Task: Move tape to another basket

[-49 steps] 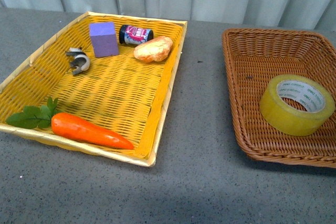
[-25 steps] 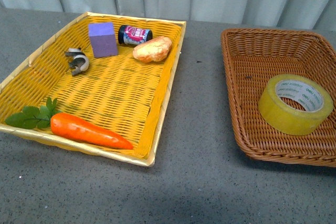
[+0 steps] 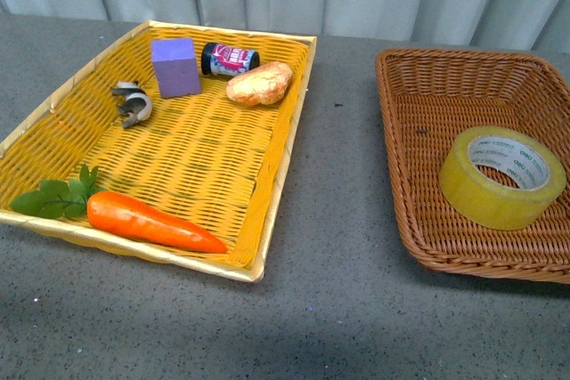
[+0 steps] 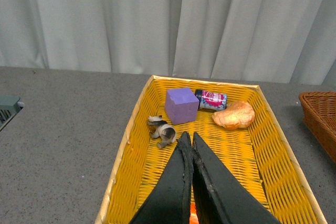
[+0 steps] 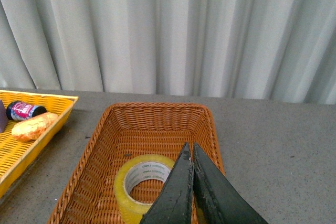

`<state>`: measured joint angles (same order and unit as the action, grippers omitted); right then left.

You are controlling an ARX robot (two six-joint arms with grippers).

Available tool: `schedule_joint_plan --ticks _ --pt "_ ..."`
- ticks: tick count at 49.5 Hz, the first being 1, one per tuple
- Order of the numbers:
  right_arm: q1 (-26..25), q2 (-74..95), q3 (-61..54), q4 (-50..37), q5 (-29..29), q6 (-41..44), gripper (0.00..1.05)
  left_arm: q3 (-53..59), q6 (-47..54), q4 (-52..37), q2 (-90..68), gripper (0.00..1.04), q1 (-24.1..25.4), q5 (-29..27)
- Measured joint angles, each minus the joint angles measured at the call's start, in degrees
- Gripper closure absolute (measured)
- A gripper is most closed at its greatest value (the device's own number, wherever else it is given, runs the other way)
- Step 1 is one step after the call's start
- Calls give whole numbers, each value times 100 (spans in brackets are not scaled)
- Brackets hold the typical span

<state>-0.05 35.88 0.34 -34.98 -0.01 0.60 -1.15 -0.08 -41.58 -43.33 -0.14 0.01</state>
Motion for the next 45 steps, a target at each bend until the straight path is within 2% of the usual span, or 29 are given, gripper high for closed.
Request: schedule_joint_plan --ticks 30,45 --pt "0 -1867 -7 1757 -2 0 104 9 0 2006 2194 101 0 -2" --pt "0 -2406 -7 2295 -2 0 104 9 0 2662 2861 101 0 -2"
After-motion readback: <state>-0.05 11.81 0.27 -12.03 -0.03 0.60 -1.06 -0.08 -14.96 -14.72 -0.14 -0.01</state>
